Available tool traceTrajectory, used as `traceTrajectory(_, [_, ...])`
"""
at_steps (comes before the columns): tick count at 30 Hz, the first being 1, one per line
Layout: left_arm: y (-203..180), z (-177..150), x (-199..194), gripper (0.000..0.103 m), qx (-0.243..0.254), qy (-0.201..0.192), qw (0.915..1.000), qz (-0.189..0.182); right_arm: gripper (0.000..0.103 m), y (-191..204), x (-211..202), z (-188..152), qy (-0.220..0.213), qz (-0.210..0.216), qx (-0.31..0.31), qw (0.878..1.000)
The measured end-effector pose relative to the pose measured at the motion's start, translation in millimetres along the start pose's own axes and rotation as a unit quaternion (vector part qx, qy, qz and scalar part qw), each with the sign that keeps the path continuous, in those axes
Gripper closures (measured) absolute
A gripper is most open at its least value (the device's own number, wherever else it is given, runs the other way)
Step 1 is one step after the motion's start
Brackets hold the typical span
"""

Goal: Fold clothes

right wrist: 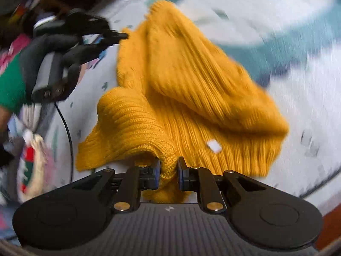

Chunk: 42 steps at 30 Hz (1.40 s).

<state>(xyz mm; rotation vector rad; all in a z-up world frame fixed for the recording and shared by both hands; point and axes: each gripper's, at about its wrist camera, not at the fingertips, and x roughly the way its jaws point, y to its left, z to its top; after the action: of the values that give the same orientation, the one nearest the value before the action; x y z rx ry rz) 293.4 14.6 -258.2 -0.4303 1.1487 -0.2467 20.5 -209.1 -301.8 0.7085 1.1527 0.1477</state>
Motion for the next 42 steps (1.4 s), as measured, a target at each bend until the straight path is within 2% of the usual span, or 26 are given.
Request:
traceTrajectory(1, [-1, -1, 3, 0.1, 0.006, -0.002, 1.0, 0.004, 0.088, -2, 2, 1, 0.002, 0.0, 0.001, 1.0])
traceTrajectory(5, [-6, -4, 8, 0.099, 0.028, -0.011, 0.9995, 0.013, 0.087, -5, 7, 5, 0.016, 0.012, -0.001, 1.0])
traceTrajectory(8, [-7, -5, 7, 0.099, 0.037, -0.015, 0.999, 0.016, 0.076, -6, 2, 3, 0.006, 0.027, 0.005, 1.0])
traceTrajectory(10, [-5, -6, 8, 0.099, 0.036, -0.015, 0.9992, 0.01, 0.074, 0, -8, -4, -0.014, 0.007, -0.021, 1.0])
traceTrajectory(11, [-4, -7, 8, 0.099, 0.035, -0.015, 0.9992, 0.007, 0.073, 8, -13, -10, -0.025, -0.023, -0.053, 0.998])
traceTrajectory(14, [-4, -8, 8, 0.098, 0.032, -0.017, 0.9993, 0.004, 0.07, 30, -27, -31, -0.052, -0.103, -0.146, 0.982])
traceTrajectory(16, [-5, -8, 8, 0.098, 0.032, -0.017, 0.9993, 0.003, 0.07, 39, -36, -47, -0.059, -0.107, -0.19, 0.974])
traceTrajectory(18, [-4, -7, 9, 0.098, 0.031, -0.014, 0.9994, -0.003, 0.07, 46, -39, -55, -0.065, -0.103, -0.237, 0.964])
traceTrajectory(23, [5, -2, 3, 0.097, 0.025, 0.0, 0.9989, -0.04, 0.071, 80, -27, -52, -0.08, -0.055, -0.345, 0.933])
traceTrajectory(25, [12, 1, -6, 0.097, 0.027, -0.003, 0.998, -0.058, 0.073, 89, -16, -46, -0.07, -0.046, -0.375, 0.923])
traceTrajectory(28, [21, 6, -19, 0.097, 0.029, -0.006, 0.996, -0.085, 0.075, 87, 2, -37, -0.048, -0.058, -0.372, 0.925])
traceTrajectory(30, [24, 7, -28, 0.097, 0.058, -0.008, 0.9935, -0.097, 0.075, 79, 4, -32, -0.046, -0.064, -0.353, 0.932])
traceTrajectory(33, [18, 1, -37, 0.097, 0.15, -0.015, 0.9838, -0.097, 0.076, 66, 4, -28, -0.042, -0.064, -0.329, 0.941])
traceTrajectory(37, [1, -16, -34, 0.097, 0.25, -0.018, 0.9586, -0.135, 0.079, 48, 4, -23, -0.038, -0.063, -0.297, 0.952])
traceTrajectory(39, [-14, -36, -21, 0.097, 0.329, -0.017, 0.9377, -0.112, 0.08, 42, 4, -20, -0.037, -0.062, -0.276, 0.958])
traceTrajectory(40, [-21, -46, -12, 0.097, 0.364, -0.014, 0.9275, -0.085, 0.08, 42, 4, -21, -0.037, -0.063, -0.278, 0.958])
traceTrajectory(41, [-23, -55, 0, 0.097, 0.384, -0.015, 0.9219, -0.048, 0.08, 43, 4, -21, -0.037, -0.065, -0.28, 0.957])
traceTrajectory(42, [-23, -59, 2, 0.097, 0.385, -0.027, 0.9208, -0.059, 0.081, 43, 4, -22, -0.037, -0.066, -0.281, 0.957])
